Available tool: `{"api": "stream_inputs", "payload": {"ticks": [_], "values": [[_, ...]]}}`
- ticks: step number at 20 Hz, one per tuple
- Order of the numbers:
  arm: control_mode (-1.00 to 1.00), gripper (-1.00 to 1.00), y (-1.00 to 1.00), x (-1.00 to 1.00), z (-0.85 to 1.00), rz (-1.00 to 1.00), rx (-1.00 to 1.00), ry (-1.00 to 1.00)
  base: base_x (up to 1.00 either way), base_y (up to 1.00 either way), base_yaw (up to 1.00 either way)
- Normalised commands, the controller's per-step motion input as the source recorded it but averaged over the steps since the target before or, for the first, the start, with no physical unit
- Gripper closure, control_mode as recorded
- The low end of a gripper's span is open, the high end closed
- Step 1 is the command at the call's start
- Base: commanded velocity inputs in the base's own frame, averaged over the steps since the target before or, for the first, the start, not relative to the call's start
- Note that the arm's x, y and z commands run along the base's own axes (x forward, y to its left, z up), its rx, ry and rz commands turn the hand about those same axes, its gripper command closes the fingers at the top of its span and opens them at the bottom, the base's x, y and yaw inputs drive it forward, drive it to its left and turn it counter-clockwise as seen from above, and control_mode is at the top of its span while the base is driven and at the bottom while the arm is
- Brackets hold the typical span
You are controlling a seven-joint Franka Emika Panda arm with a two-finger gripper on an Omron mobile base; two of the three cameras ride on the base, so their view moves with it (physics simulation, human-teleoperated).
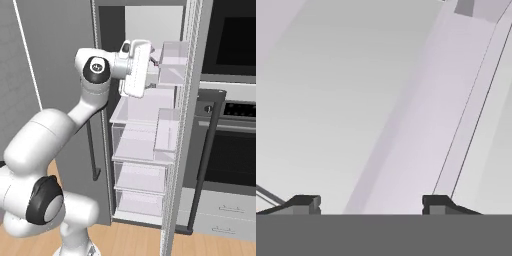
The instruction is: Take the strawberry from the fridge and place it on top of the pancake, located on the dining counter.
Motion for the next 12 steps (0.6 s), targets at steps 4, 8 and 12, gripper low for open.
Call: {"api": "stream_inputs", "payload": {"ticks": [4, 8, 12], "values": [[-1.0, -1.0, 0.18, -0.19, -0.01, 0.0, 0.0, 0.0, 0.0, 0.0, 0.0], [-1.0, -1.0, 0.78, -0.18, 0.0, 0.0, 0.0, 0.0, 0.0, 0.0, 0.0], [-1.0, -1.0, 0.88, -0.27, -0.02, 0.0, 0.0, -0.02, 0.0, 0.0, 0.0]]}}
